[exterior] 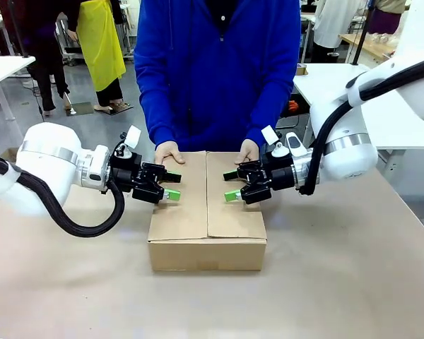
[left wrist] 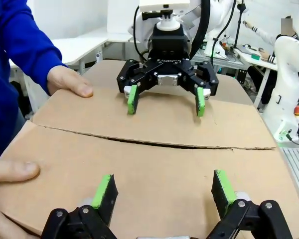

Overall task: Pack the gift set into the box.
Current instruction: Press and hold the closed box until the human finishes sealing it.

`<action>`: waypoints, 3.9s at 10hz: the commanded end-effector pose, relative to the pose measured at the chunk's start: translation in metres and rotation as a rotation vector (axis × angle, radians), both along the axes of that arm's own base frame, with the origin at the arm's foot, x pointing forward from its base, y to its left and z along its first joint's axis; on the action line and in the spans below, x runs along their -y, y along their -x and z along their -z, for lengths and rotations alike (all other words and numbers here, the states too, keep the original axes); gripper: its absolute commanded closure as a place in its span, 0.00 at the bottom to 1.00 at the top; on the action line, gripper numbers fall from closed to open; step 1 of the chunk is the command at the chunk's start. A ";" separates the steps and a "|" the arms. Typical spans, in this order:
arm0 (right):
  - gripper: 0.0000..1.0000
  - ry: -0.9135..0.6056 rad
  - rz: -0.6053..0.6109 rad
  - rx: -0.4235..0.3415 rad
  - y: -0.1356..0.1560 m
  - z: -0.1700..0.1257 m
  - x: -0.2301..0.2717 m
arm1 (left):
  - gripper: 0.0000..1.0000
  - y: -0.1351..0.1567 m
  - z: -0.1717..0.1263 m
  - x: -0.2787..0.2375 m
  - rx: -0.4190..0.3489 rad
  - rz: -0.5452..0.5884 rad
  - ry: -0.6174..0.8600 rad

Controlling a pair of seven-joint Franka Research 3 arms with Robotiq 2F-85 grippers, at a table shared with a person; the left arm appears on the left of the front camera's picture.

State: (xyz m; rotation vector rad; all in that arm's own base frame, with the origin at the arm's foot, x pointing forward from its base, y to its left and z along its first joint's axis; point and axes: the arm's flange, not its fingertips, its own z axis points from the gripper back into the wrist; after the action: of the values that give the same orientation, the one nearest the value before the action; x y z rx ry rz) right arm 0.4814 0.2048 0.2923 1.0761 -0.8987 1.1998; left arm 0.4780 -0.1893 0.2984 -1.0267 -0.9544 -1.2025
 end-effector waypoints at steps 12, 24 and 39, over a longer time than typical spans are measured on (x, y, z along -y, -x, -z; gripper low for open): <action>0.00 0.006 0.013 -0.005 0.000 0.000 0.007 | 0.00 -0.002 -0.002 0.003 -0.004 -0.004 -0.014; 0.00 0.006 0.013 -0.005 0.000 0.000 0.007 | 0.00 -0.002 -0.002 0.003 -0.004 -0.004 -0.014; 0.00 0.006 0.013 -0.005 0.000 0.000 0.007 | 0.00 -0.002 -0.002 0.003 -0.004 -0.004 -0.014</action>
State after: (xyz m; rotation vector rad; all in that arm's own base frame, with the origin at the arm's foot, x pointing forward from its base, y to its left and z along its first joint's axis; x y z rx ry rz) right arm 0.4814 0.1959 0.2940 1.0605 -0.8982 1.1884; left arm 0.4805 -0.1938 0.3019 -1.0158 -0.9410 -1.1991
